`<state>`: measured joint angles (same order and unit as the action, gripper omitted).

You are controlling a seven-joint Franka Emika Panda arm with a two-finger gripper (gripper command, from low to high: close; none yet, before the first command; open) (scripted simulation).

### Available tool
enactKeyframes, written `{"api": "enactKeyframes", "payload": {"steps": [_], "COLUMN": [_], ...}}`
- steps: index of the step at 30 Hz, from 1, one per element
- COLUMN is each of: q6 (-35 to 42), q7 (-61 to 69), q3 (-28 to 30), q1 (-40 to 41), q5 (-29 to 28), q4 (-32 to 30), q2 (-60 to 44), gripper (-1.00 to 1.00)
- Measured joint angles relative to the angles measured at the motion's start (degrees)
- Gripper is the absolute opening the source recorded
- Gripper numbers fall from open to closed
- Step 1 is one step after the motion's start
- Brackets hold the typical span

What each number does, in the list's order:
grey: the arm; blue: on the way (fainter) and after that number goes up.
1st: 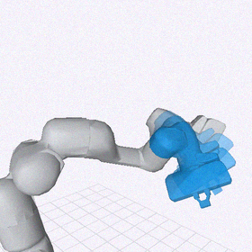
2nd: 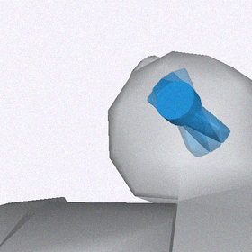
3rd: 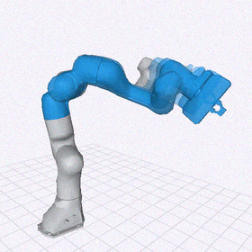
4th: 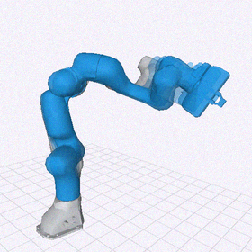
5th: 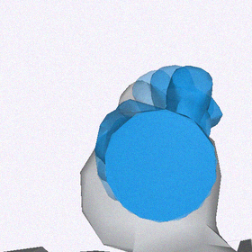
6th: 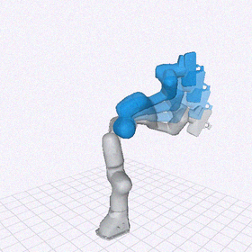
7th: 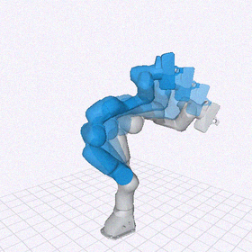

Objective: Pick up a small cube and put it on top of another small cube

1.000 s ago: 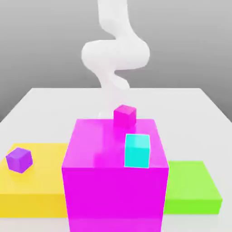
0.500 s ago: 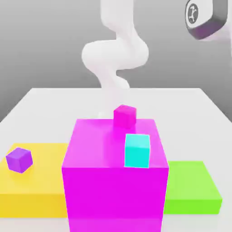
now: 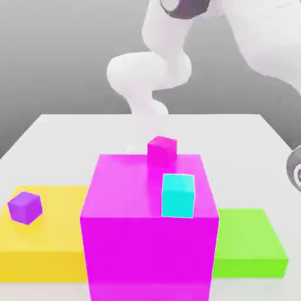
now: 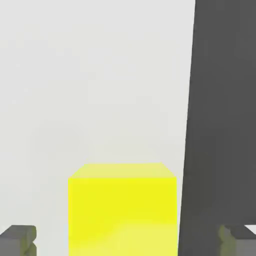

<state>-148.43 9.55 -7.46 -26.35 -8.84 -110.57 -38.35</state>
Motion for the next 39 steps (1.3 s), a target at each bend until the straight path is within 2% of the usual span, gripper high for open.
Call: {"api": "enactKeyframes", "payload": {"steps": [6, 10, 22, 39], "q6": [0.1, 5.1, 16.4, 32.4], "q7": [0.1, 0.7, -10.0, -32.8], "q3": [0.0, -0.9, 3.1, 5.8], "q1": [-0.1, 0.8, 6.4, 17.6], "q5": [0.1, 1.7, 10.0, 11.1], "q4": [0.0, -1.9, -15.2, -34.5], "q2": [-0.1, 6.9, 32.0, 67.3], "gripper": [-1.00, -1.00, -1.00, -1.00]}}
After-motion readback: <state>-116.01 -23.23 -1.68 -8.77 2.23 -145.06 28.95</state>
